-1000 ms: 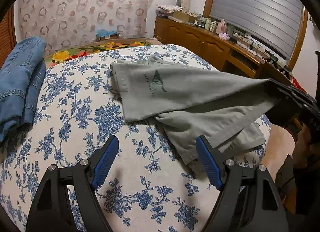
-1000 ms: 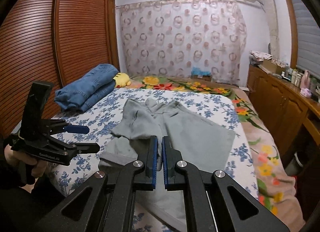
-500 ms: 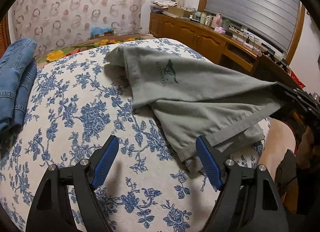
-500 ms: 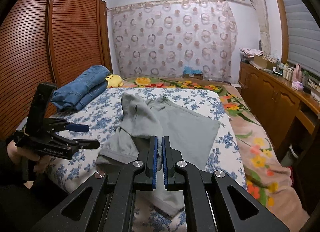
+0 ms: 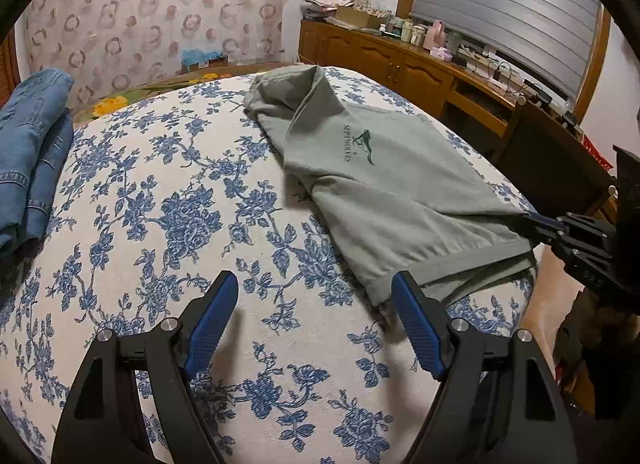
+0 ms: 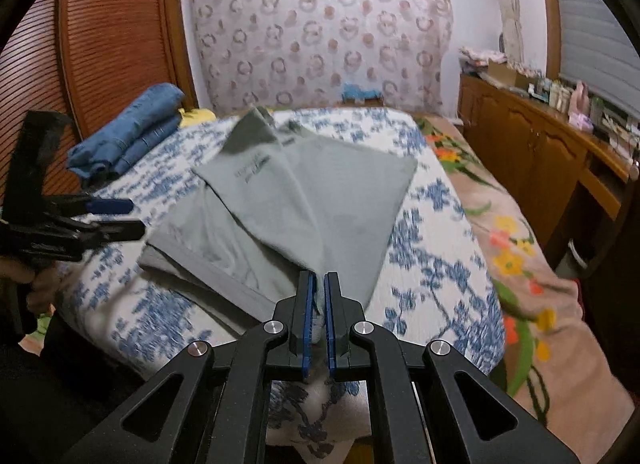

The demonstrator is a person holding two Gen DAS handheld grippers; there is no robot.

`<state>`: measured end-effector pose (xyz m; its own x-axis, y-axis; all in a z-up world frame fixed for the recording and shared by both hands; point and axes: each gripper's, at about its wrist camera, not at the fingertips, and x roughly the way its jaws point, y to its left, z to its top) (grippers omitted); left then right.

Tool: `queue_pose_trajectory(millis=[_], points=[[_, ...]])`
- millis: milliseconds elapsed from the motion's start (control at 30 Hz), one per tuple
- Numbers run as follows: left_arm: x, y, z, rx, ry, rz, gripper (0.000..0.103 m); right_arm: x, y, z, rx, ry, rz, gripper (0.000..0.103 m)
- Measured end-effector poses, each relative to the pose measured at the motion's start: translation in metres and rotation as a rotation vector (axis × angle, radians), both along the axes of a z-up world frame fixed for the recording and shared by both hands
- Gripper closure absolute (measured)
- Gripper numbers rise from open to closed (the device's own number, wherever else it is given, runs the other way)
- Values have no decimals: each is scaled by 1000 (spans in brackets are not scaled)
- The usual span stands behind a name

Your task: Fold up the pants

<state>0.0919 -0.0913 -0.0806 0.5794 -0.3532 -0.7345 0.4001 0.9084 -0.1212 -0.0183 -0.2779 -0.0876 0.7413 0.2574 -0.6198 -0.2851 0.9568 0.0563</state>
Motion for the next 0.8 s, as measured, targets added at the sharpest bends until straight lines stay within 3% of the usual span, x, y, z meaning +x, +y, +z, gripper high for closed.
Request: queue_pose_trajectory(millis=[133, 200, 267, 400, 633, 800], points=[[-2, 3, -1, -4, 1, -8, 30, 0, -2, 2, 3, 9, -3, 96], [-4, 3, -1, -10, 2, -20, 39, -2, -4, 6, 8, 3, -11, 87], [-5, 1, -2, -16, 5, -34, 49, -1, -8, 9, 16, -2, -18, 71], [-10, -8, -3, -23, 12, -88, 67, -1, -9, 7, 33, -4, -23, 69], [-11, -22, -5, -15, 16, -138, 75, 4, -7, -5, 30, 19, -25, 69], [-13, -23, -3, -41, 6, -156, 94, 8, -10, -5, 45, 34, -32, 69]])
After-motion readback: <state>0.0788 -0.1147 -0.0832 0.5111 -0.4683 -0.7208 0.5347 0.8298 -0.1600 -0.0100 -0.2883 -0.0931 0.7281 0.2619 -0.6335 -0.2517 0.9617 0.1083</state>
